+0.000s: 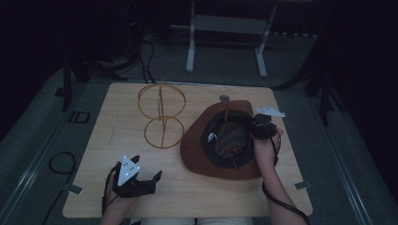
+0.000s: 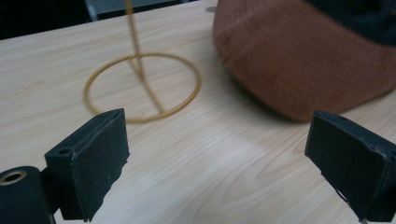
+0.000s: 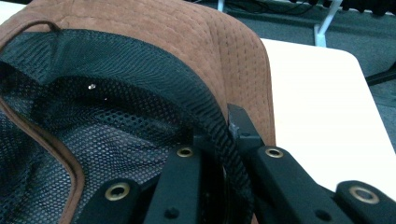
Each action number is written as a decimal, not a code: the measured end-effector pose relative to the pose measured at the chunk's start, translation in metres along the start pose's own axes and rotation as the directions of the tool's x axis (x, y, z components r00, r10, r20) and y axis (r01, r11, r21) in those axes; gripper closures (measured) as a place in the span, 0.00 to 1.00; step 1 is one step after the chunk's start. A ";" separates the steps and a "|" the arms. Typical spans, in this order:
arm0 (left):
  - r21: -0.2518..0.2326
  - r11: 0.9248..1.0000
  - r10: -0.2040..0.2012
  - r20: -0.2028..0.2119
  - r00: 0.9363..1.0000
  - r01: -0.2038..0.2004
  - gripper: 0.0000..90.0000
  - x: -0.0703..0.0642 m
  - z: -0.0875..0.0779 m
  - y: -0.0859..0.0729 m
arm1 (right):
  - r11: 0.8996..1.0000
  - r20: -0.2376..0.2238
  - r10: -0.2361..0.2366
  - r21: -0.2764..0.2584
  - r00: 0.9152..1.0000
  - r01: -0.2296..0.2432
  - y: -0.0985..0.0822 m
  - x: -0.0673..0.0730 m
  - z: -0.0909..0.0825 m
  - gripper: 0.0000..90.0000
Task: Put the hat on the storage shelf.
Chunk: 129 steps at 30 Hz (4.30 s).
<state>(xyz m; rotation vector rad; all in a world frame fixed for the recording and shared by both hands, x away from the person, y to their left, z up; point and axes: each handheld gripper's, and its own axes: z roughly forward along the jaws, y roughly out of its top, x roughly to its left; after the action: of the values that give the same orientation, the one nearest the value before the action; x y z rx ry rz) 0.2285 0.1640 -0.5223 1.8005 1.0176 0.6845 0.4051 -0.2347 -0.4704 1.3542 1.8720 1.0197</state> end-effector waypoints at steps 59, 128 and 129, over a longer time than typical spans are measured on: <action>0.176 0.979 0.108 -0.035 0.994 -0.100 0.90 -0.080 0.172 0.141 | 0.999 -0.079 -0.013 -0.052 0.997 0.008 -0.013 0.011 -0.045 0.93; -0.411 0.878 0.415 0.395 0.820 -0.247 0.95 -0.075 0.046 0.127 | 0.967 -0.834 -0.225 -0.255 0.504 0.011 -0.021 0.068 -0.088 0.74; -0.408 0.879 0.414 0.398 0.818 -0.247 0.95 -0.074 0.046 0.127 | 0.967 -0.832 -0.227 -0.253 0.506 0.019 -0.020 0.069 -0.088 0.80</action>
<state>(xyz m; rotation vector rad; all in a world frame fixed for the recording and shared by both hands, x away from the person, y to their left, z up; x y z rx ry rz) 0.2720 0.0500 -0.4281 1.7264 0.2264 0.5415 0.3028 -0.1933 -0.4447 0.5306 2.3734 2.0035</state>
